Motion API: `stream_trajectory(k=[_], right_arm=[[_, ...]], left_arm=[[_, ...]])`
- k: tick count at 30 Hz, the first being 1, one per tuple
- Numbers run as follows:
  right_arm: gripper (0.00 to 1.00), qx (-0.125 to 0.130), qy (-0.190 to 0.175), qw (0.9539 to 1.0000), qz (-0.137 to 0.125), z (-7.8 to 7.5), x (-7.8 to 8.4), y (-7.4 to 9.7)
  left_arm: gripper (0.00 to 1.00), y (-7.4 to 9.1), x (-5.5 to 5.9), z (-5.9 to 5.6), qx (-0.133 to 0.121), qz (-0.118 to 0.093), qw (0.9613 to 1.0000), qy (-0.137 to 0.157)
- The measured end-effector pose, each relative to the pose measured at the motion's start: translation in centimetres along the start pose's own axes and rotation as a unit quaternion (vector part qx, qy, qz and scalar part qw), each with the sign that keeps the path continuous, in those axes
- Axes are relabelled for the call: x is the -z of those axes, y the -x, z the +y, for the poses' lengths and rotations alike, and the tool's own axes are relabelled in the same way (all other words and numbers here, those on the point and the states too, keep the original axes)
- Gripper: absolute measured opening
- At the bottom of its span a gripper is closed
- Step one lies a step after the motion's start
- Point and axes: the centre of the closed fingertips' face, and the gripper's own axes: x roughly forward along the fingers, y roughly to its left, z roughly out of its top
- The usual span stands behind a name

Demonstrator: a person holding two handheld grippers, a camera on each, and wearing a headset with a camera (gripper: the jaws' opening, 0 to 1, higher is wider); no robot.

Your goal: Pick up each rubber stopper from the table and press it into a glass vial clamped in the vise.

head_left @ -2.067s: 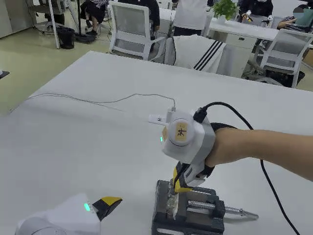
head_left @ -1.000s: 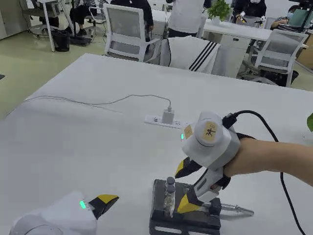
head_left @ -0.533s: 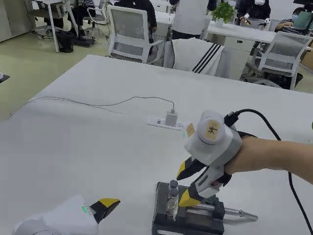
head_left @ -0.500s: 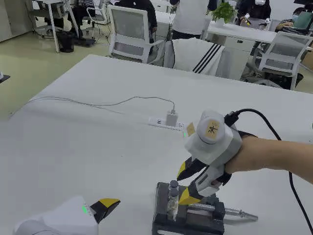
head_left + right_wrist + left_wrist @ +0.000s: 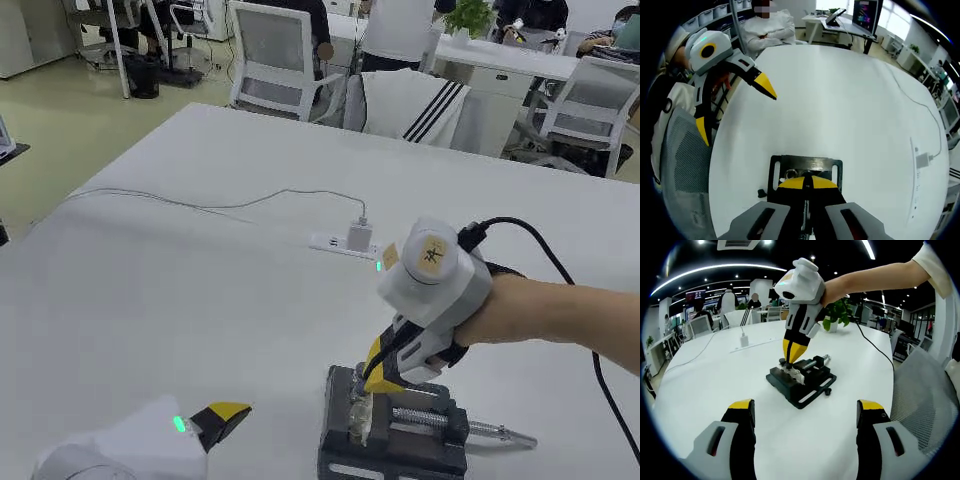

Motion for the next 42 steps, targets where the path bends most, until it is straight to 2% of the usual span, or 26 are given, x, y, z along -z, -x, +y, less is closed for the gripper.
stream_trajectory(k=[10,17,22,27,32,38,42], right_arm=[[0.00,-0.009,-0.007,0.9999,0.004,0.3,0.0,-0.1],[0.00,-0.010,0.019,0.9989,0.041,0.5,-0.1,-0.3],[0.00,-0.017,0.012,0.9983,0.054,0.3,-0.1,-0.4],[0.00,-0.026,0.013,0.9964,0.079,0.4,-0.2,-0.5],[0.00,-0.027,0.006,0.9953,0.093,0.3,-0.1,-0.5],[0.00,-0.028,0.021,0.9924,0.118,0.4,-0.1,-0.7],[0.00,-0.031,0.014,0.9909,0.130,0.2,-0.1,-0.7]], left_arm=[[0.82,-0.1,0.4,0.0,0.001,0.002,1.0000,0.005],[0.82,-0.3,0.5,0.0,0.002,0.002,1.0000,0.009],[0.82,-0.6,0.5,-0.1,0.004,0.000,0.9999,0.012],[0.82,-0.7,0.4,0.0,0.004,-0.002,0.9999,0.016],[0.82,-0.7,0.6,0.3,0.003,-0.003,0.9998,0.021],[0.82,-0.8,1.0,0.2,0.005,0.000,0.9996,0.026],[0.81,-1.0,1.1,0.3,0.007,0.001,0.9996,0.028]])
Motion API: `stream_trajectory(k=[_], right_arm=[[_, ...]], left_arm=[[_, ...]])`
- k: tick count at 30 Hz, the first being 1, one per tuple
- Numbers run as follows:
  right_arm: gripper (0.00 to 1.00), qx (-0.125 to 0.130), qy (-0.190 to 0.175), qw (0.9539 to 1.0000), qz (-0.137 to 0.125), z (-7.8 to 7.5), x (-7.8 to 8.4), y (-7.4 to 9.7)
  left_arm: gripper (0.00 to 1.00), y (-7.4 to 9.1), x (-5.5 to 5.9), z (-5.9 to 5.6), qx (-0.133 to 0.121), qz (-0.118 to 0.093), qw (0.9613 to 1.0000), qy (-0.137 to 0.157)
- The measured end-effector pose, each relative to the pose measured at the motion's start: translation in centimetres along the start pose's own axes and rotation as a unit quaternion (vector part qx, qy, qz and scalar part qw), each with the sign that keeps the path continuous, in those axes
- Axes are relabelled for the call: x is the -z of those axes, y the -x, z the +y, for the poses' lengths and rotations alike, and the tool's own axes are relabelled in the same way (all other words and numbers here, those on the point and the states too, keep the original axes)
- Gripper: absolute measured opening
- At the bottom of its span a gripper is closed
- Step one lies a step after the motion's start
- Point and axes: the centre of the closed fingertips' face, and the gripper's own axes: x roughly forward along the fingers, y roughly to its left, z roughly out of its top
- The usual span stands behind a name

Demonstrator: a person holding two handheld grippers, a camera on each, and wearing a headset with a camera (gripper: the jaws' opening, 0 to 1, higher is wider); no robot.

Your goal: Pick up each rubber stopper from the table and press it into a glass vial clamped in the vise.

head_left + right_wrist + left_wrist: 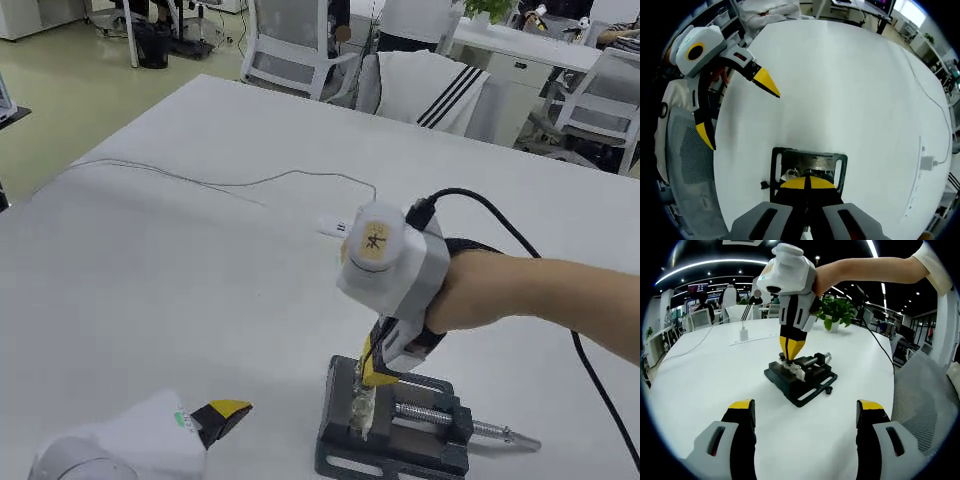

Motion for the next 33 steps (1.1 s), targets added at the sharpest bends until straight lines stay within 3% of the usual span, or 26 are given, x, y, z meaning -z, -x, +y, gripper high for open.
stream_trajectory(k=[6,22,33], right_arm=[[0.00,-0.008,-0.012,0.9998,-0.011,-0.03,0.25,0.14],[0.00,0.002,-0.008,0.9999,-0.011,0.12,0.26,0.20],[0.00,0.006,-0.018,0.9992,-0.035,0.18,0.31,0.38]], left_arm=[[0.81,0.03,-0.24,-0.04,0.000,-0.002,1.0000,-0.002],[0.81,0.28,-0.49,-0.41,0.001,-0.002,1.0000,-0.010],[0.81,0.35,-0.97,0.08,-0.005,-0.006,0.9999,-0.012]])
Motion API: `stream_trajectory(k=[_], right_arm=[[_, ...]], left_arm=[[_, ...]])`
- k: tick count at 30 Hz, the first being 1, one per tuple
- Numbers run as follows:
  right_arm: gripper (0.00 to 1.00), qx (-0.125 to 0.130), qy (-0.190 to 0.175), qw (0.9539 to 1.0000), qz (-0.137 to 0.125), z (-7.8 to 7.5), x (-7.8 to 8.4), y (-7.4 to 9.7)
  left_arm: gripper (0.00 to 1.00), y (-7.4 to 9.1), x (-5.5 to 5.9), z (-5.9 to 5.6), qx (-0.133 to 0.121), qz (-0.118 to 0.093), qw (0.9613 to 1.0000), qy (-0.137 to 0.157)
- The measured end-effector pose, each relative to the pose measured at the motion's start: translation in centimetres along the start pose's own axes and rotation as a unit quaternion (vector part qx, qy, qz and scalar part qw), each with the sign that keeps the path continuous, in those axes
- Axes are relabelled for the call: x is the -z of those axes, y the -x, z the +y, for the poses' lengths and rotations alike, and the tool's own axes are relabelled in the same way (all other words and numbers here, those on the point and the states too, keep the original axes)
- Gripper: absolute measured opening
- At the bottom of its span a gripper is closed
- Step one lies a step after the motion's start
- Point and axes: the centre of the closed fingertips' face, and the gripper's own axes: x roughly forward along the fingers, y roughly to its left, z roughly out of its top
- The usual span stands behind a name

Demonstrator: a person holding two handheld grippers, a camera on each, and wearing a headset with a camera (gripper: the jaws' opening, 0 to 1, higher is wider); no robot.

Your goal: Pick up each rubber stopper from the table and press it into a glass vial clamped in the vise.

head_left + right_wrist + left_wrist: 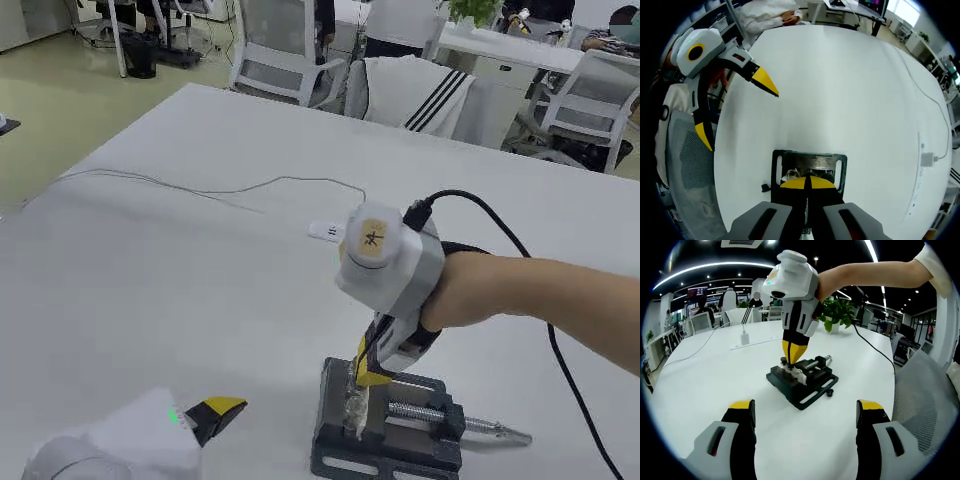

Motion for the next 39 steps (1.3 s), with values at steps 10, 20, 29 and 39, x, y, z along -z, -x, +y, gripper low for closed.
stream_trajectory(k=[10,20,29,39], right_arm=[[0.00,0.006,-0.003,1.0000,-0.006,0.0,0.0,0.0],[0.00,0.014,-0.006,0.9996,-0.022,0.0,-0.1,-0.1],[0.00,0.022,-0.009,0.9990,-0.038,0.0,0.0,-0.1],[0.28,0.035,-0.007,0.9978,-0.055,0.7,1.0,0.6]], left_arm=[[0.81,0.1,0.1,0.0,0.000,-0.001,1.0000,-0.003],[0.81,0.3,0.0,-0.1,0.000,-0.002,1.0000,-0.006],[0.81,0.3,-0.1,-0.2,0.003,-0.002,1.0000,-0.009],[0.81,0.2,-0.5,-0.4,0.006,-0.002,0.9999,-0.015]])
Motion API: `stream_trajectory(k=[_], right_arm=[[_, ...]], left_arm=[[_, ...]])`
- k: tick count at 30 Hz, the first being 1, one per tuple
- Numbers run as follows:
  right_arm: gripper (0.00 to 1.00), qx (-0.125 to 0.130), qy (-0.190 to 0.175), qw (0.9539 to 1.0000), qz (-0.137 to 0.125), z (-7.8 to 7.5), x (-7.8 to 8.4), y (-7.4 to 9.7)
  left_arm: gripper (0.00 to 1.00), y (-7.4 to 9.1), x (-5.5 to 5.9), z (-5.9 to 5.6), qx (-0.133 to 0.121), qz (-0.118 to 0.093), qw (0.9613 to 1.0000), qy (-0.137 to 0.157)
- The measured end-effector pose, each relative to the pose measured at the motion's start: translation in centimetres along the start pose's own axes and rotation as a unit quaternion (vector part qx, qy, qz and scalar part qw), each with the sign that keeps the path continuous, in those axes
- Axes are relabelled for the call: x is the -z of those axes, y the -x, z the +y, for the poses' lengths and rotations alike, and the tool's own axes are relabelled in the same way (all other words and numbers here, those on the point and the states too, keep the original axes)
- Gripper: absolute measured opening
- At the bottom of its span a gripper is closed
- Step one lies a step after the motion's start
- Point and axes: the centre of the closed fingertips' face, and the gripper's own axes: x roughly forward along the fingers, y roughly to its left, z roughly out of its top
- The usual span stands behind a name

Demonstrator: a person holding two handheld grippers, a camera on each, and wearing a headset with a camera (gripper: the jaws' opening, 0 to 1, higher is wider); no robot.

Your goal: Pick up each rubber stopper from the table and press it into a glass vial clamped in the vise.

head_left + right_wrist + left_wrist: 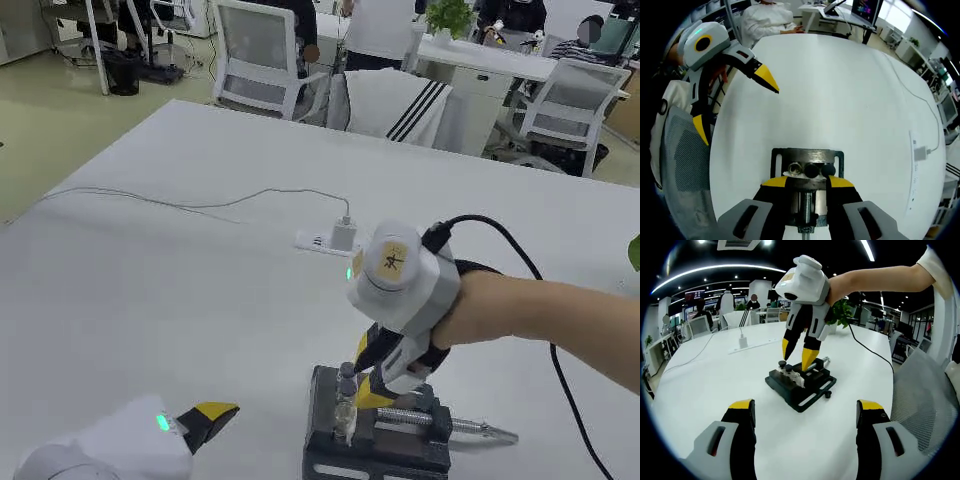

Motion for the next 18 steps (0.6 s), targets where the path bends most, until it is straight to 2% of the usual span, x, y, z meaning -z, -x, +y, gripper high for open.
stream_trajectory(k=[2,6,13,18], right_arm=[[0.36,-0.002,-0.006,0.9999,-0.009,0.4,0.2,0.2],[0.42,0.001,-0.005,0.9995,-0.032,1.3,0.6,0.5],[0.42,0.005,-0.011,0.9981,-0.060,2.8,1.3,1.1],[0.40,0.004,-0.005,0.9979,-0.065,4.1,2.1,1.3]], left_arm=[[0.81,0.0,-0.1,-0.1,0.001,0.000,1.0000,-0.001],[0.81,0.0,-0.2,-0.1,0.002,0.001,1.0000,-0.004],[0.81,0.0,-0.4,-0.3,0.005,0.002,0.9999,-0.010],[0.81,0.0,-0.4,-0.4,0.006,0.002,0.9999,-0.013]])
